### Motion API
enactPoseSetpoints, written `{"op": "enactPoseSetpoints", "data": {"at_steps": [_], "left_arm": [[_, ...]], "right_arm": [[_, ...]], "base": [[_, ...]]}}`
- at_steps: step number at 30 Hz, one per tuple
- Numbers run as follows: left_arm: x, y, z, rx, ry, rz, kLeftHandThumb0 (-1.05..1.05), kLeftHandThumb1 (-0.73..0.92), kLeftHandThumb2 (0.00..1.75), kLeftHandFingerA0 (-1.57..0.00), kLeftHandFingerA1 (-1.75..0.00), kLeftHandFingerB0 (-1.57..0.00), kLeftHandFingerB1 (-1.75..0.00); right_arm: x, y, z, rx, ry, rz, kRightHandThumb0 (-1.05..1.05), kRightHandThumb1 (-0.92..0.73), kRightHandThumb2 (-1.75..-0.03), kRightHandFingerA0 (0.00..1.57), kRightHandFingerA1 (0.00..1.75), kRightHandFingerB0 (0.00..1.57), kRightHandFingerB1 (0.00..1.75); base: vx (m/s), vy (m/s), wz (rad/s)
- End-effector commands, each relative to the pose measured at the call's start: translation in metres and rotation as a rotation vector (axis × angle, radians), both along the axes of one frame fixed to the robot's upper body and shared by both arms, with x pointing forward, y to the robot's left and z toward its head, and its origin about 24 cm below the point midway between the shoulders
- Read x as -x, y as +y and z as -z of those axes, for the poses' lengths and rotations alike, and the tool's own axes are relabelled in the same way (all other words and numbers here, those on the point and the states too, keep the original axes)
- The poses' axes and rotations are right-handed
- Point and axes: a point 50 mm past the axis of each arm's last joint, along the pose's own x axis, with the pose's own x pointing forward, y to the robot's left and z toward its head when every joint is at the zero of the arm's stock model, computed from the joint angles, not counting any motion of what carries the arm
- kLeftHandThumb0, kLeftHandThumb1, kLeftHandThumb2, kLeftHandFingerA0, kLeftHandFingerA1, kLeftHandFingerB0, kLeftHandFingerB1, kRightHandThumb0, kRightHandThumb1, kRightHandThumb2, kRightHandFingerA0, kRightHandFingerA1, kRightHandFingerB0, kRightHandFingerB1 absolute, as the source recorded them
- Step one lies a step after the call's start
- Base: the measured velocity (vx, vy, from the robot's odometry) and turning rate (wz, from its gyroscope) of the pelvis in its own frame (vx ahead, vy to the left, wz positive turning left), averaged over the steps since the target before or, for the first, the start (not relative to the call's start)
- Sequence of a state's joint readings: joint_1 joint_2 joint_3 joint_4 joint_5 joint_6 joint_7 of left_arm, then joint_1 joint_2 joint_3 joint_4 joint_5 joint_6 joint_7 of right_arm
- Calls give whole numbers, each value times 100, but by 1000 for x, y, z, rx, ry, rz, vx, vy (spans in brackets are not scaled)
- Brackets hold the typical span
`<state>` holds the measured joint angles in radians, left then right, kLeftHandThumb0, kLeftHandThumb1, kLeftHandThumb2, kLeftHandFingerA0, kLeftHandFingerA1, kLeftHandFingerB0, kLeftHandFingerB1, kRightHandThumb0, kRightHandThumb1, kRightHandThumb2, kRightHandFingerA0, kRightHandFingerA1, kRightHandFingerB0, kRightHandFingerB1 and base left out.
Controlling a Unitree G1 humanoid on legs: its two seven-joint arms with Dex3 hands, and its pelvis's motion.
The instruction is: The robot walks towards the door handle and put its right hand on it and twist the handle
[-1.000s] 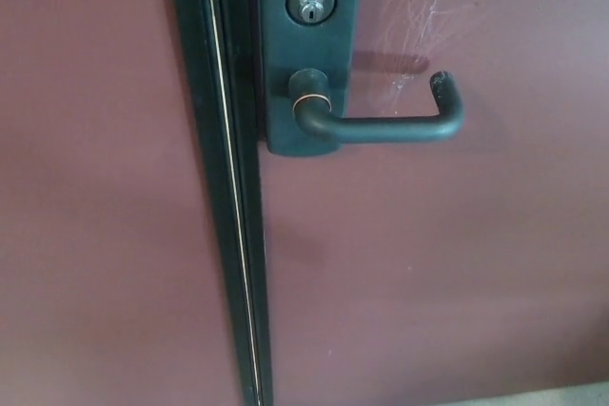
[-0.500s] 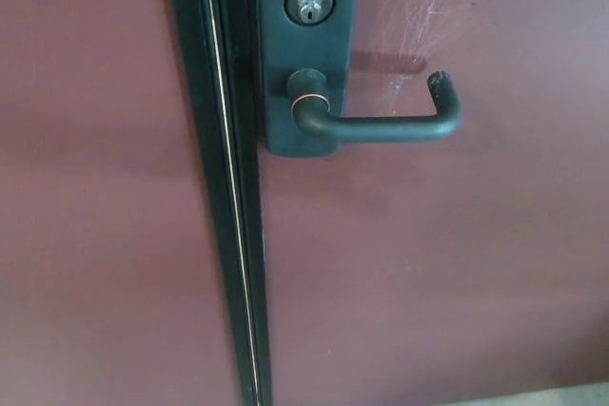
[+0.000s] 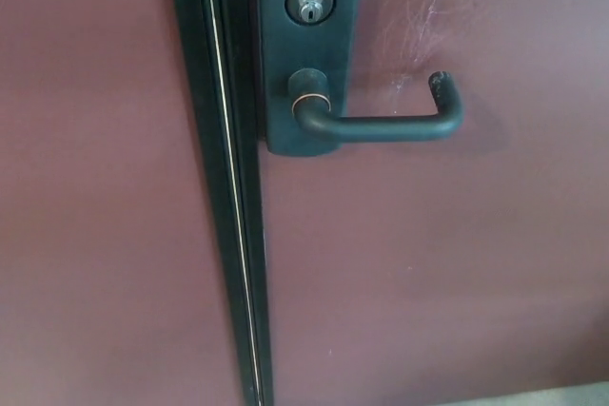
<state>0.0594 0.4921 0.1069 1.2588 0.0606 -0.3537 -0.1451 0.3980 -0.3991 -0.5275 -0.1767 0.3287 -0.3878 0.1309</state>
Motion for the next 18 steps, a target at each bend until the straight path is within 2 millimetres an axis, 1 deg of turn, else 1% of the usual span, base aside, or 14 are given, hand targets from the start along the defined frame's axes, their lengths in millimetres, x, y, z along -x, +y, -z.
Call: {"op": "enactPoseSetpoints", "data": {"at_steps": [1,2,6,7,8,10,13,14,15,16,17,18], "left_arm": [[12,3,1,-5,41,8,-28,52,65,-55,-48,-42,-43],[12,3,1,-14,46,15,-28,52,65,-56,-49,-43,-43],[14,5,1,-24,59,21,-28,52,65,-56,-48,-44,-43],[15,5,1,-20,61,17,-28,52,65,-56,-49,-44,-43],[16,5,1,-18,64,17,-28,52,65,-56,-49,-44,-43],[16,6,1,-9,68,11,-29,52,66,-56,-49,-44,-44],[15,6,1,-8,70,12,-30,52,66,-56,-49,-44,-44],[14,6,1,-9,68,12,-30,52,66,-56,-49,-44,-44],[12,6,0,-9,64,12,-30,52,66,-56,-49,-44,-44],[8,7,-1,-21,59,24,-30,52,66,-55,-49,-44,-44],[6,8,-2,-26,55,27,-30,52,66,-55,-49,-44,-44],[4,9,-3,-31,50,29,-30,52,66,-55,-49,-44,-44]], "right_arm": [[-19,38,-94,69,-70,-464,-55,-48,-79,55,54,37,46],[-28,44,-103,112,-36,-524,-55,-46,-78,55,53,39,47],[-40,59,-121,201,21,-591,-55,-45,-78,54,53,38,46],[-44,63,-125,222,30,-617,-49,-54,-57,61,42,45,36],[-47,66,-127,238,37,-637,-54,-45,-77,54,53,38,46],[-54,73,-136,290,58,-674,-53,-44,-75,54,53,41,47],[-61,81,-146,344,72,-714,-52,-45,-74,53,53,41,46],[-63,83,-149,355,72,-719,-45,-52,-56,60,43,47,36],[-66,85,-151,367,71,-724,-45,-52,-56,60,43,47,36],[-71,91,-158,409,60,-725,-45,-52,-56,60,43,47,37],[-74,94,-161,423,54,-726,-50,-44,-72,54,52,45,47],[-78,97,-164,437,47,-727,-50,-44,-72,54,52,45,47]], "base": [[0,0,0],[0,0,0],[0,0,0],[0,0,0],[0,0,0],[0,0,0],[0,0,0],[0,0,0],[0,0,0],[0,0,0],[0,0,0],[0,0,0]]}}
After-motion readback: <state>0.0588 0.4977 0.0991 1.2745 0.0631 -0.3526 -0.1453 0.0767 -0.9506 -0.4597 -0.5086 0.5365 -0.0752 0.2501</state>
